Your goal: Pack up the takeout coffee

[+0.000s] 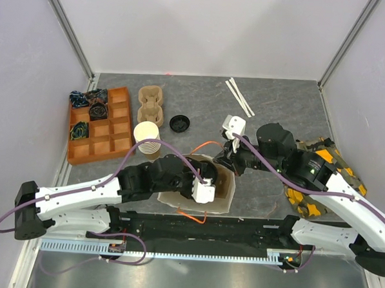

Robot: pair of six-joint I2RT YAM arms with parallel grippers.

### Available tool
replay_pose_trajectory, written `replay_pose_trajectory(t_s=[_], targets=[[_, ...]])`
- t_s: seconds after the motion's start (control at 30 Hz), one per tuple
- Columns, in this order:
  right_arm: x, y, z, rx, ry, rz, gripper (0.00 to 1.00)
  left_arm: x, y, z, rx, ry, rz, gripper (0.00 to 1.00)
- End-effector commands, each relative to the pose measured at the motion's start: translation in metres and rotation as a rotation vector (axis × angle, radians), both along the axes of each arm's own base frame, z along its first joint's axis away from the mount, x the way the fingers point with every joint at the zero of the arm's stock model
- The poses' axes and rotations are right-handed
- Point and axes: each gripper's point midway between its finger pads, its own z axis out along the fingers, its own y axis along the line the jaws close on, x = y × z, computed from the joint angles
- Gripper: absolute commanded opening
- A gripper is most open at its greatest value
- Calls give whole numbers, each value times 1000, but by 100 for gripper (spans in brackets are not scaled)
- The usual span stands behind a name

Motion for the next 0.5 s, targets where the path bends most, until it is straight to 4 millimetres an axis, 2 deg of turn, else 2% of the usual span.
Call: replay_pose_trajectory(t_s=[0.0, 0.27, 0.47], targets=[[-1, 5, 19, 70, -73, 10, 0, 0, -15, 12, -67, -32, -42, 21], [2, 5, 17, 80, -49, -30, 0, -1, -19, 2, -70, -14, -44, 21], [-2, 5, 18, 93, -59, -20, 0, -4, -16, -18, -41, 14, -45, 21]])
